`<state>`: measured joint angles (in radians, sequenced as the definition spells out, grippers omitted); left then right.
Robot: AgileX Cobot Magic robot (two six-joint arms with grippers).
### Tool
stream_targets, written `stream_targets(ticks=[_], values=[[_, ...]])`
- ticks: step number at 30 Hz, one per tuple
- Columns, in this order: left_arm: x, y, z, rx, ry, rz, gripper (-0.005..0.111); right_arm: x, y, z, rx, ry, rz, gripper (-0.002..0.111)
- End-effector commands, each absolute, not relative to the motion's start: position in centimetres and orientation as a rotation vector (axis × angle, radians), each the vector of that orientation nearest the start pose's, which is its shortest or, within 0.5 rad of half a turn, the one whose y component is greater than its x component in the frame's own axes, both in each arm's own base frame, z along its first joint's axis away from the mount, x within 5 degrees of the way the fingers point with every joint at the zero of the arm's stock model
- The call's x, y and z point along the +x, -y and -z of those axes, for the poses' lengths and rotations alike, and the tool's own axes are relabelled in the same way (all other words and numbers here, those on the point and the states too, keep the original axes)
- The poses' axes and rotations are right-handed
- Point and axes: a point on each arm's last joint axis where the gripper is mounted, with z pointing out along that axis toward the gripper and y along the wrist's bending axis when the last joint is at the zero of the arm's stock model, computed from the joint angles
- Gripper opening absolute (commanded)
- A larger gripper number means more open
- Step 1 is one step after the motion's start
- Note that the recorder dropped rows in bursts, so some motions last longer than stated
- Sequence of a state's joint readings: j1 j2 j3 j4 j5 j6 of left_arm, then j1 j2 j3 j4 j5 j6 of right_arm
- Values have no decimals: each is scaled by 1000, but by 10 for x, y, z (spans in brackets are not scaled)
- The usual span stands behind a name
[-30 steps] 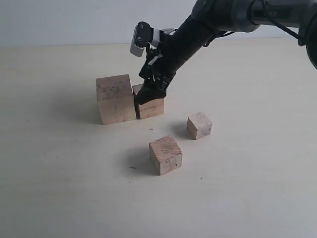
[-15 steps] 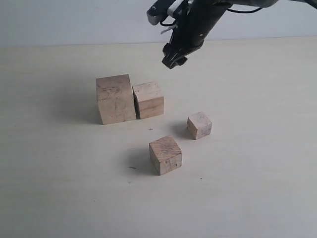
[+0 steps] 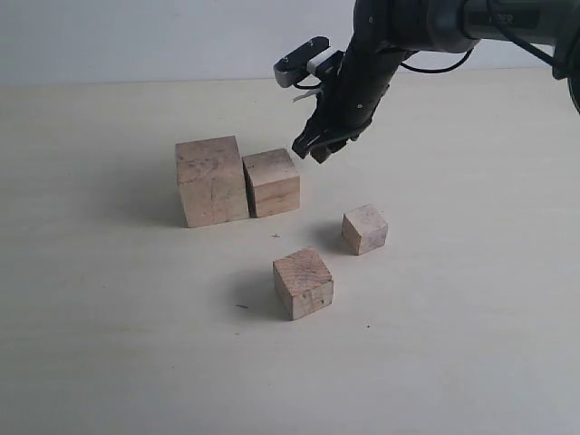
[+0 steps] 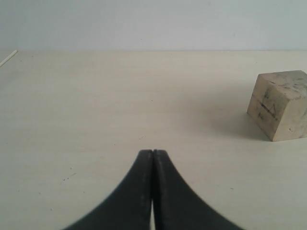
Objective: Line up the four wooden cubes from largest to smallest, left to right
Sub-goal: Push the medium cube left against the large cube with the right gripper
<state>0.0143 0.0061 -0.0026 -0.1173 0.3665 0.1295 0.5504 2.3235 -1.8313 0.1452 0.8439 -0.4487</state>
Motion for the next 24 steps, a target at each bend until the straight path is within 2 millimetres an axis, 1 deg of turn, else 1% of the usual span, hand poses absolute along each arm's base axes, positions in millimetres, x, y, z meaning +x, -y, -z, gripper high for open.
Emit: stream_targets(ticks=[1, 7, 12, 24], values=[[53, 3, -181, 33, -1837, 21, 0, 406, -266, -141, -1203, -2596, -315, 37], [53, 3, -181, 33, -1837, 21, 0, 400, -265, -140, -1229, -2656, -345, 37], [53, 3, -181, 33, -1837, 21, 0, 395, -269, -141, -1199, -2697, -444, 37], [53, 3, -181, 33, -1837, 21, 0, 390, -274, -143, -1157, -2725, -559, 37]])
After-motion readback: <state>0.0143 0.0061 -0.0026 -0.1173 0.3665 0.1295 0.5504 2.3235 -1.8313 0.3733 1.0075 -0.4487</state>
